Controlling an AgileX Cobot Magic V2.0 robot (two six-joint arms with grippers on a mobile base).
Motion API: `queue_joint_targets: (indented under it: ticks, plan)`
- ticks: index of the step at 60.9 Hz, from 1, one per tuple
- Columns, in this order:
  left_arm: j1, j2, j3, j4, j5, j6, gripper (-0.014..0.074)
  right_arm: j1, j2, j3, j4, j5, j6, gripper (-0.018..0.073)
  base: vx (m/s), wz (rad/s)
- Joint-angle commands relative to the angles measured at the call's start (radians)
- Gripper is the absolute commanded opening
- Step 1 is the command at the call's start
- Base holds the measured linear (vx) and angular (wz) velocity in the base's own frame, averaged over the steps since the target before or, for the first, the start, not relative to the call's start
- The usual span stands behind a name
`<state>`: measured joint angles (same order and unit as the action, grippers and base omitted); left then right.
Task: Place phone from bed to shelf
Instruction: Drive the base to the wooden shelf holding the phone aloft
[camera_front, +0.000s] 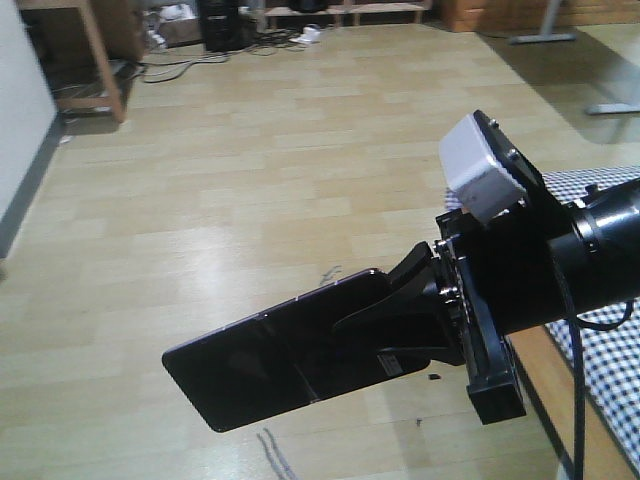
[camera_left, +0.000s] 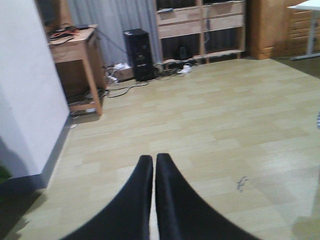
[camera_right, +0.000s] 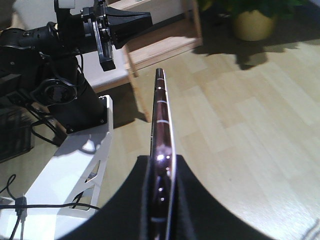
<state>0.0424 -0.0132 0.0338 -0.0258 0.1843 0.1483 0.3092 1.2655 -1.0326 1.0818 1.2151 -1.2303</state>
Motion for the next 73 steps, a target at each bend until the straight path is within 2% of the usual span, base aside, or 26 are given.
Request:
queue_joint_targets:
  ticks: [1,20,73]
  plan:
    - [-0.004,-0.013,-0.021,-0.009,-0.072,-0.006,0.0001,0.002,-0.029,-0.028,0.086,0.071,-0.001,-0.0002,-0.13,0.47]
    - [-0.004,-0.013,-0.021,-0.009,-0.072,-0.006,0.0001,0.002,-0.029,-0.028,0.086,0.071,-0.001,-0.0002,-0.07,0.26]
    - [-0.004,-0.013,-0.021,-0.009,-0.072,-0.006,0.0001,0.002,-0.029,-0.028,0.086,0.071,-0.001,-0.0002,0.06,0.03]
